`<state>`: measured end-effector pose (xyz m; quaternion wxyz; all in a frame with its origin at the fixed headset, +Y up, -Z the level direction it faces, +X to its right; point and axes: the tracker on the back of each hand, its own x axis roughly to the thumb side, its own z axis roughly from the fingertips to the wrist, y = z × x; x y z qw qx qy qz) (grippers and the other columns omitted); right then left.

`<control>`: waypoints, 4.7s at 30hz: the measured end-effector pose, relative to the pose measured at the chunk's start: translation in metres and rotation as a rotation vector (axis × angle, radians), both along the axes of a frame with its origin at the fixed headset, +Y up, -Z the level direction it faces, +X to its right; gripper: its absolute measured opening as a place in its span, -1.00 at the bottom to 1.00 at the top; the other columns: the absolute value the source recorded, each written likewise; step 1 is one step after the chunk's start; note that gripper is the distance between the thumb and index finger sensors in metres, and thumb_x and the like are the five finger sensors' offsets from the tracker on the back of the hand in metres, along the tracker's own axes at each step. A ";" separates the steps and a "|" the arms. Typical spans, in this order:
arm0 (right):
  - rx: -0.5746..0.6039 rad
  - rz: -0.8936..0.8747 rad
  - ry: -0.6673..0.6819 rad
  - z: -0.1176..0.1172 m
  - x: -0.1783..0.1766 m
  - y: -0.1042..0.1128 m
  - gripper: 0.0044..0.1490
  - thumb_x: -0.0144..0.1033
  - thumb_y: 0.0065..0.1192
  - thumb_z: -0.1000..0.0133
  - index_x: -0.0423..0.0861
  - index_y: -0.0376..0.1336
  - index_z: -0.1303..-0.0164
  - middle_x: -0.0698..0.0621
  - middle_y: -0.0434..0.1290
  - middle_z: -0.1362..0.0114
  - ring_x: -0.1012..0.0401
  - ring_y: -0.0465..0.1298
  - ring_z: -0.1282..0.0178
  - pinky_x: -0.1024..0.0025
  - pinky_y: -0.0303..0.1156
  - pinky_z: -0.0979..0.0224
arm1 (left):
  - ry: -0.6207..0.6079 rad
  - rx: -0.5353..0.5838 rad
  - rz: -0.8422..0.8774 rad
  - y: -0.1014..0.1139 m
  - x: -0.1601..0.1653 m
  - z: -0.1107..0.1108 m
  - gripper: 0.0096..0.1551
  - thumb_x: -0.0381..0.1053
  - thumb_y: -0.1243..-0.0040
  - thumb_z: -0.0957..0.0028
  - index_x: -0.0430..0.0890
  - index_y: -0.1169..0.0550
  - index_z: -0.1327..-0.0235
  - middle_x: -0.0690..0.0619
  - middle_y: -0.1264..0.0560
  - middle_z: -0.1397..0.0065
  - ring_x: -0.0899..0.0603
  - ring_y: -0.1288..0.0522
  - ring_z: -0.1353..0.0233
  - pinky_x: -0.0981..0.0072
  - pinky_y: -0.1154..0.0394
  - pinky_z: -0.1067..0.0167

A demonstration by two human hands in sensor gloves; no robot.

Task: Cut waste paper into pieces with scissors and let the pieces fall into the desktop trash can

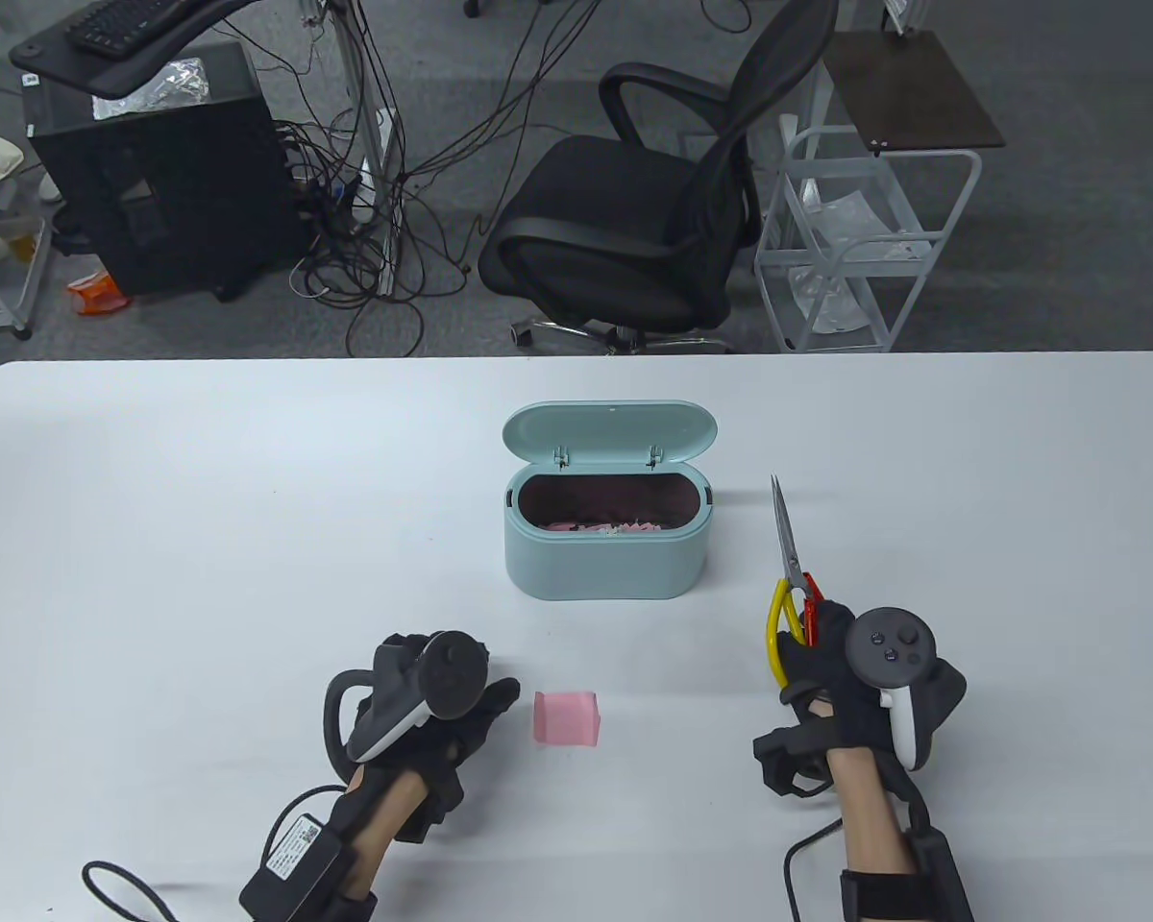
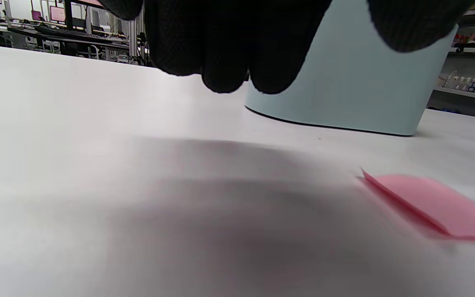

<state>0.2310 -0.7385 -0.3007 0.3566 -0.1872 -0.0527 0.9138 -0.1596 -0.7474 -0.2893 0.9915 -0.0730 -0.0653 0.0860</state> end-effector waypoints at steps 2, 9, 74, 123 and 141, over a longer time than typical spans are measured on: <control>0.002 0.011 0.010 0.001 0.000 0.000 -0.15 -0.12 0.49 0.15 -0.23 0.21 -0.26 0.02 0.64 -0.04 0.15 0.75 0.17 -0.18 0.43 -0.37 | -0.029 0.065 -0.105 -0.003 0.012 0.001 -0.26 0.45 -0.13 0.05 -0.03 -0.68 -0.13 -0.01 -0.59 -0.39 -0.31 -0.51 -0.39 -0.27 -0.24 -0.47; 0.003 0.041 0.055 0.000 -0.004 0.001 -0.15 -0.12 0.51 0.16 -0.22 0.22 -0.26 0.02 0.65 -0.04 0.16 0.75 0.17 -0.17 0.44 -0.38 | -0.010 -0.007 -0.246 -0.026 0.049 -0.002 -0.12 0.61 -0.05 0.15 -0.01 -0.71 -0.06 0.03 -0.64 -0.30 -0.28 -0.57 -0.31 -0.26 -0.28 -0.45; 0.119 -0.517 0.185 -0.010 -0.027 -0.013 -0.13 -0.07 0.45 0.14 -0.17 0.19 -0.30 0.11 0.62 -0.01 0.23 0.71 0.25 -0.14 0.47 -0.35 | 0.383 0.222 1.101 0.018 0.027 -0.112 -0.56 0.14 -0.39 0.08 0.11 -0.66 -0.07 0.27 -0.73 -0.06 -0.04 -0.67 -0.25 -0.43 -0.07 -0.49; -0.102 -0.583 0.499 -0.039 -0.141 -0.033 0.22 0.53 0.04 0.05 -0.20 -0.09 -0.48 0.05 0.50 -0.12 0.10 0.62 0.16 -0.18 0.41 -0.37 | 0.484 0.155 1.163 0.017 0.016 -0.119 -0.57 0.21 -0.40 0.06 0.12 -0.69 -0.03 0.35 -0.78 0.03 0.07 -0.71 -0.19 -0.32 -0.12 -0.50; -0.013 -0.573 0.406 -0.041 -0.137 -0.030 -0.06 0.17 0.12 0.03 -0.27 0.05 -0.31 0.15 0.59 0.11 0.25 0.66 0.41 -0.02 0.56 -0.30 | 0.435 0.135 1.164 0.020 0.016 -0.120 -0.58 0.11 -0.40 0.06 0.06 -0.70 -0.06 0.27 -0.78 0.00 0.00 -0.70 -0.21 -0.37 -0.10 -0.49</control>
